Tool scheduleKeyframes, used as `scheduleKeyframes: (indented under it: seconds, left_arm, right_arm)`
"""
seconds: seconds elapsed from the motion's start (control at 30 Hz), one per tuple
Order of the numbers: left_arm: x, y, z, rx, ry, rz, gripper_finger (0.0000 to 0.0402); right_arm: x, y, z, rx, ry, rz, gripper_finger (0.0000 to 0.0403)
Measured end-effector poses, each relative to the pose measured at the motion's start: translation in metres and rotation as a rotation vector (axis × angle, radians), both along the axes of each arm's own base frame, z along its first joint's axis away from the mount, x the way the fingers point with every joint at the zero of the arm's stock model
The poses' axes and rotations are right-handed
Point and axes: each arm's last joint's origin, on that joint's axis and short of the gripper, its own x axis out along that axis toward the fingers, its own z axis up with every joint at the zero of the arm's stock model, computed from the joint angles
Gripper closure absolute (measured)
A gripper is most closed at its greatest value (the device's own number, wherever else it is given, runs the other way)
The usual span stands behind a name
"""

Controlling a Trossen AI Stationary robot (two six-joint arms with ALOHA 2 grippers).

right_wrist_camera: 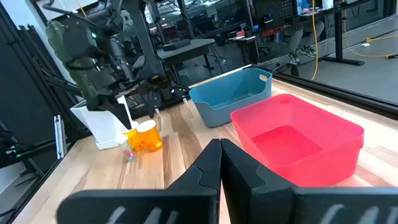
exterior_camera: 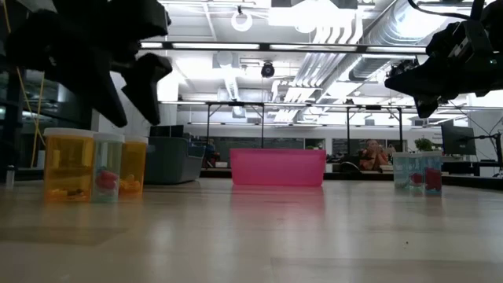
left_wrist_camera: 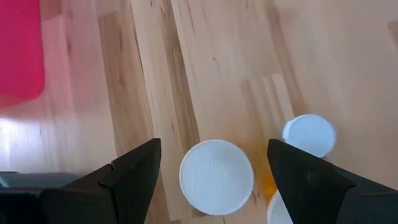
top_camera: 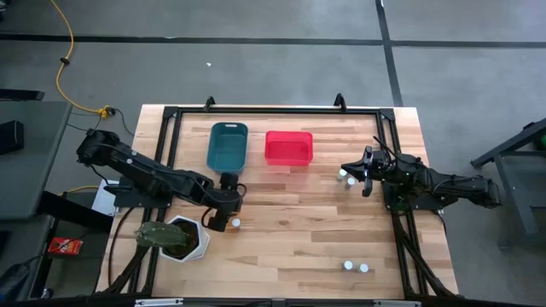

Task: Pick and place medicine bottles into bin by pill shape (circle, oval)
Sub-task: Put the top orange capsule bottle into the blue bin

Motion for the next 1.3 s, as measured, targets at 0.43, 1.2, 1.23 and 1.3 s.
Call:
scheduleKeyframes:
  seconds: [0.43,1.2,1.23,1.3]
  left_arm:
    - [-0.002,0.001,-0.007,0.022,0.065,0.006,0.0119]
    - [-0.002,0.013,-0.007,-0.041,0.087,0.041,0.0119]
    - [-0.002,0.014,-0.008,-0.041,0.090,0.044,0.0119]
    - [-0.002,0.015,-0.008,-0.051,0.096,0.043,0.0119]
  right_arm:
    - [0.000,0.000,0.000,0.000,0.001,0.000,0.0403]
    - [0.000,0.000,0.000,0.000,0.001,0.000,0.0403]
    - [0.000,0.000,0.000,0.000,0.001,0.000,0.0403]
    - [0.000,0.000,0.000,0.000,0.001,0.000,0.0403]
